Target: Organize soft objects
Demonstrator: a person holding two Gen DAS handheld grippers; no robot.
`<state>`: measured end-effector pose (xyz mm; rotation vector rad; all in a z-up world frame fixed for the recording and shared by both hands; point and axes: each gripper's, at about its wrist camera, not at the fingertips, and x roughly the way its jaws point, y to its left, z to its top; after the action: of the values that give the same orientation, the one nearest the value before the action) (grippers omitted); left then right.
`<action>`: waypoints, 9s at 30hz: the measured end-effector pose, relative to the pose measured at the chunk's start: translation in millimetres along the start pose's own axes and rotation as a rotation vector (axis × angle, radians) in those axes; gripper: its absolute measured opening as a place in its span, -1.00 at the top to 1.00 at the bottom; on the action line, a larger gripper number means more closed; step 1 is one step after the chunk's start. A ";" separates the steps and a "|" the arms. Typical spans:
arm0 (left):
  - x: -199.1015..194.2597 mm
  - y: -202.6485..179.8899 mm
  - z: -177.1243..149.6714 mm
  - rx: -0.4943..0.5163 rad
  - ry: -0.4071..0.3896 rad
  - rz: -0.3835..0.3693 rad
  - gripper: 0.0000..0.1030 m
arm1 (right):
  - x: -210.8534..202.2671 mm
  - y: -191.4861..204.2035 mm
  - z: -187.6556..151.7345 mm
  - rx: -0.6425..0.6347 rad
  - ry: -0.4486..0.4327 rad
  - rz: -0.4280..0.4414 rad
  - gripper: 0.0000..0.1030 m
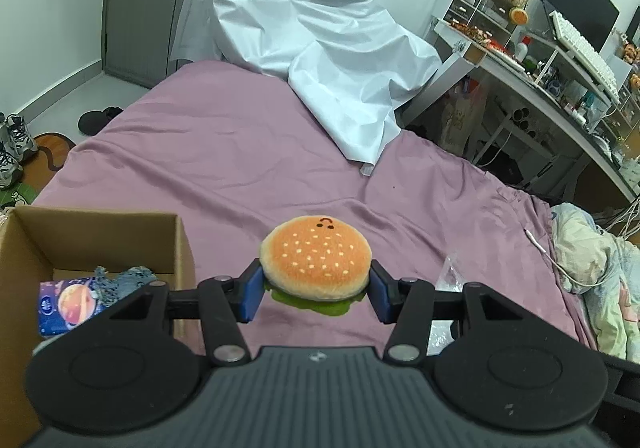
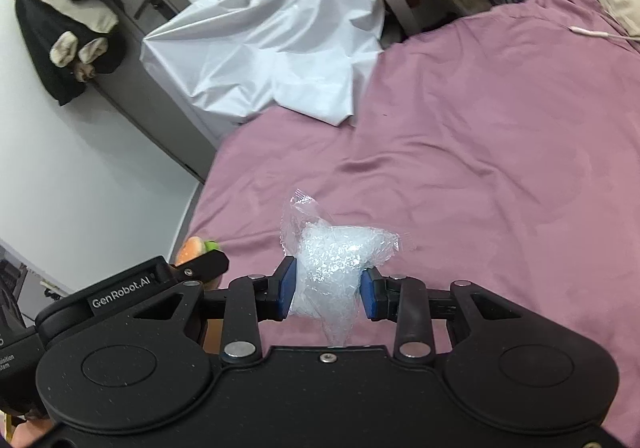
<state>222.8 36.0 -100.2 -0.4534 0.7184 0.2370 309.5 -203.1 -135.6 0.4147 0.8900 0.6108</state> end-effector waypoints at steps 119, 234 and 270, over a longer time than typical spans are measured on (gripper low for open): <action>-147.1 90.0 -26.0 -0.055 -0.023 0.090 -0.88 | -71.5 54.3 -5.2 -0.152 0.062 0.185 -0.92; -259.5 -33.8 -74.8 0.041 -0.024 0.214 -0.98 | -189.2 87.4 -14.3 -0.515 0.171 0.234 -1.00; -251.5 -34.7 -78.8 0.015 -0.012 0.207 -0.98 | -186.5 78.5 -14.3 -0.478 0.155 0.228 -1.00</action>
<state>5.7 -45.9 29.5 -0.3627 0.7557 0.4281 183.4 -263.4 11.3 0.0349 0.8158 1.0476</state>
